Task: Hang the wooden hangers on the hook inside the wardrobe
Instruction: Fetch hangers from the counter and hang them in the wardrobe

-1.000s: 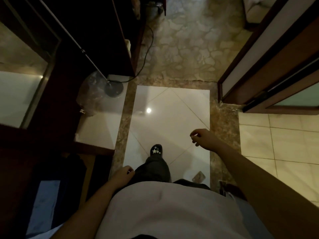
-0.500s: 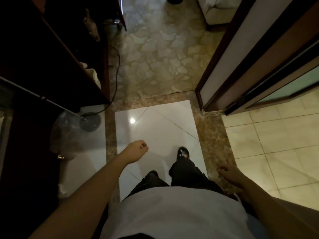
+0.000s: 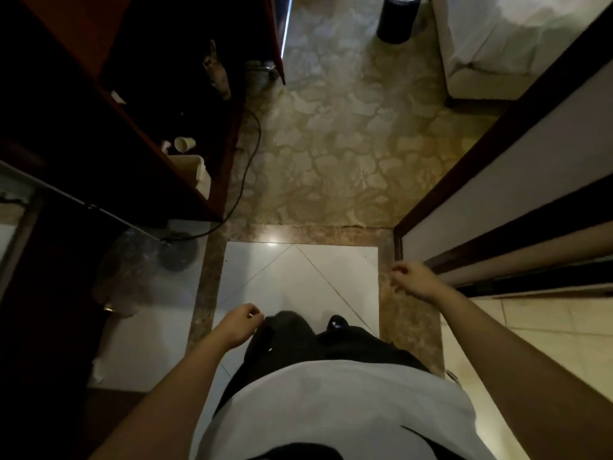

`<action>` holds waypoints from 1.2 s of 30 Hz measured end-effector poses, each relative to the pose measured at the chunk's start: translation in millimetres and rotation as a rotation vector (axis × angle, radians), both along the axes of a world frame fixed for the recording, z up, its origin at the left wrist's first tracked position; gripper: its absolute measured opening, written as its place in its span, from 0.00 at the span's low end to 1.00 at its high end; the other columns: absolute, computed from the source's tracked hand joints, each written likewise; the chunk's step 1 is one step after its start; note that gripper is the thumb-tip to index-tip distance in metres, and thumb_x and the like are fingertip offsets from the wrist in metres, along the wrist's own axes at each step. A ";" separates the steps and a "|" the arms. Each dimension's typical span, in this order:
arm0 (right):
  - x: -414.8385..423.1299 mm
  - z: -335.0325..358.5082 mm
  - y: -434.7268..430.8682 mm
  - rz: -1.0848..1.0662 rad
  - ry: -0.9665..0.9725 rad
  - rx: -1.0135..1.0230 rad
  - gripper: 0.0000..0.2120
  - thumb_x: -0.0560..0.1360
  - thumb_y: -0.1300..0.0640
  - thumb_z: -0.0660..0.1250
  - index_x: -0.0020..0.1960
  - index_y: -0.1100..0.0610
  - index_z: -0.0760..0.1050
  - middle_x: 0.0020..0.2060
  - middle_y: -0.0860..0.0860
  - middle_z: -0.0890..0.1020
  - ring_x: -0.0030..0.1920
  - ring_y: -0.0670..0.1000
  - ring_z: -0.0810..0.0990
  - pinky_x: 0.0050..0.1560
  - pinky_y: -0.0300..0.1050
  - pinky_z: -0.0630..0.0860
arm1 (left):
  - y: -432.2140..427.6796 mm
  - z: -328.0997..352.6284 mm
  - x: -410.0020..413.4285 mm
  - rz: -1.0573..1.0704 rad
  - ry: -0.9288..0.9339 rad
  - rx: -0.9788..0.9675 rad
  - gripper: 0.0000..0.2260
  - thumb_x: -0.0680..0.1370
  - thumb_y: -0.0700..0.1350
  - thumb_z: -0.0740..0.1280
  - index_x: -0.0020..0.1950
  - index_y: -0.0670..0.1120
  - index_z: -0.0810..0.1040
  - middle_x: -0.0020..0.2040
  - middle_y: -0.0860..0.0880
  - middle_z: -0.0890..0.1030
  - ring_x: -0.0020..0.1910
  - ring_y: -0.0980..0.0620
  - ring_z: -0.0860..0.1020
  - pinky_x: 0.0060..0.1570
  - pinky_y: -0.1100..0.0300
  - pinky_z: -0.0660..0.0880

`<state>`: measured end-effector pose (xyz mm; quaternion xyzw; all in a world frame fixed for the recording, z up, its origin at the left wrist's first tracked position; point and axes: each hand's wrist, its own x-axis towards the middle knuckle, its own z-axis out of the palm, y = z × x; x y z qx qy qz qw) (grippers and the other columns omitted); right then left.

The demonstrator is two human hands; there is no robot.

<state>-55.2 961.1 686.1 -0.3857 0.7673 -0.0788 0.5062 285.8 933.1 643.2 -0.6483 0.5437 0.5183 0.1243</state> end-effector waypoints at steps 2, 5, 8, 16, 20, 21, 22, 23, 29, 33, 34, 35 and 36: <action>-10.0 10.3 -48.9 0.033 -0.034 -0.056 0.13 0.79 0.61 0.58 0.61 0.64 0.73 0.46 0.56 0.77 0.39 0.46 0.75 0.33 0.33 0.69 | -6.3 -3.6 -5.4 0.065 -0.016 0.025 0.08 0.79 0.45 0.60 0.53 0.43 0.75 0.52 0.41 0.78 0.52 0.42 0.78 0.58 0.47 0.75; -20.8 16.1 -102.2 0.036 -0.042 -0.113 0.13 0.78 0.61 0.58 0.60 0.64 0.74 0.45 0.56 0.78 0.38 0.47 0.76 0.33 0.34 0.71 | -16.9 -8.1 -9.3 0.161 -0.033 0.042 0.07 0.78 0.44 0.61 0.41 0.48 0.73 0.45 0.42 0.79 0.48 0.42 0.78 0.56 0.47 0.77; -28.8 14.4 -141.0 0.062 -0.057 -0.099 0.13 0.78 0.61 0.59 0.59 0.64 0.75 0.46 0.57 0.79 0.42 0.50 0.77 0.34 0.34 0.71 | -38.8 -11.7 -13.4 0.208 -0.058 0.070 0.07 0.78 0.42 0.61 0.40 0.48 0.73 0.42 0.43 0.78 0.43 0.45 0.77 0.53 0.49 0.77; -66.8 -25.1 -183.5 -0.038 -0.011 0.119 0.09 0.79 0.62 0.57 0.49 0.64 0.75 0.39 0.57 0.77 0.36 0.50 0.74 0.34 0.38 0.70 | -185.3 -22.1 -48.8 0.158 0.011 0.058 0.06 0.78 0.44 0.60 0.44 0.44 0.74 0.41 0.44 0.77 0.42 0.46 0.76 0.52 0.50 0.76; -79.3 -30.1 -212.3 -0.090 0.013 0.198 0.08 0.79 0.62 0.57 0.45 0.62 0.73 0.37 0.57 0.75 0.35 0.50 0.73 0.33 0.40 0.68 | -282.9 -5.8 -79.4 0.068 0.080 0.007 0.08 0.78 0.43 0.60 0.40 0.46 0.72 0.41 0.43 0.76 0.44 0.46 0.75 0.50 0.52 0.74; -82.1 -32.0 -226.2 -0.083 0.027 0.187 0.09 0.79 0.61 0.58 0.47 0.64 0.75 0.37 0.56 0.76 0.36 0.51 0.73 0.33 0.40 0.68 | -307.6 -2.2 -85.6 0.043 0.104 -0.018 0.08 0.78 0.42 0.60 0.40 0.46 0.72 0.41 0.43 0.76 0.44 0.46 0.75 0.50 0.52 0.74; -84.1 -31.9 -240.6 -0.066 0.037 0.177 0.09 0.79 0.61 0.58 0.48 0.65 0.75 0.36 0.55 0.77 0.36 0.51 0.74 0.33 0.40 0.68 | -330.2 0.8 -90.1 0.029 0.116 -0.046 0.06 0.78 0.43 0.60 0.42 0.44 0.74 0.42 0.41 0.77 0.44 0.45 0.76 0.52 0.50 0.74; -85.2 -31.3 -255.3 -0.051 0.045 0.172 0.10 0.78 0.61 0.58 0.48 0.64 0.76 0.36 0.54 0.77 0.36 0.51 0.75 0.33 0.40 0.68 | -349.9 3.0 -92.6 0.023 0.118 -0.072 0.06 0.78 0.43 0.61 0.46 0.43 0.75 0.44 0.40 0.78 0.46 0.42 0.77 0.53 0.48 0.75; -78.6 -15.7 -363.0 0.051 0.013 0.147 0.11 0.79 0.60 0.58 0.40 0.59 0.74 0.36 0.56 0.77 0.39 0.53 0.76 0.43 0.48 0.74 | -406.8 7.8 -91.8 0.028 0.078 -0.090 0.07 0.78 0.43 0.61 0.50 0.42 0.76 0.45 0.42 0.79 0.44 0.45 0.77 0.46 0.50 0.74; -72.0 -12.6 -451.6 0.207 -0.006 0.065 0.15 0.79 0.62 0.57 0.55 0.73 0.73 0.39 0.60 0.75 0.39 0.55 0.74 0.42 0.45 0.74 | -410.9 -11.2 -75.3 0.069 -0.017 -0.006 0.08 0.79 0.45 0.60 0.49 0.43 0.76 0.43 0.44 0.77 0.44 0.47 0.75 0.46 0.58 0.71; -68.9 -10.3 -473.0 0.251 -0.021 0.058 0.14 0.79 0.62 0.57 0.56 0.73 0.72 0.39 0.59 0.76 0.38 0.53 0.74 0.37 0.37 0.73 | -410.1 -14.1 -72.9 0.099 -0.038 0.021 0.06 0.79 0.45 0.60 0.45 0.44 0.74 0.41 0.46 0.76 0.44 0.48 0.74 0.45 0.59 0.70; -65.6 -7.3 -493.9 0.289 -0.030 0.055 0.14 0.79 0.63 0.56 0.57 0.71 0.73 0.40 0.60 0.77 0.36 0.51 0.74 0.31 0.31 0.71 | -409.8 -17.3 -71.3 0.129 -0.059 0.047 0.07 0.79 0.45 0.60 0.43 0.45 0.72 0.39 0.47 0.75 0.43 0.48 0.74 0.44 0.60 0.69; -63.5 -6.7 -514.5 0.326 -0.037 0.043 0.14 0.79 0.63 0.56 0.58 0.70 0.73 0.42 0.61 0.78 0.36 0.50 0.75 0.27 0.27 0.69 | -410.4 -20.9 -69.8 0.158 -0.079 0.073 0.07 0.79 0.44 0.60 0.42 0.45 0.71 0.39 0.47 0.75 0.42 0.49 0.73 0.44 0.61 0.68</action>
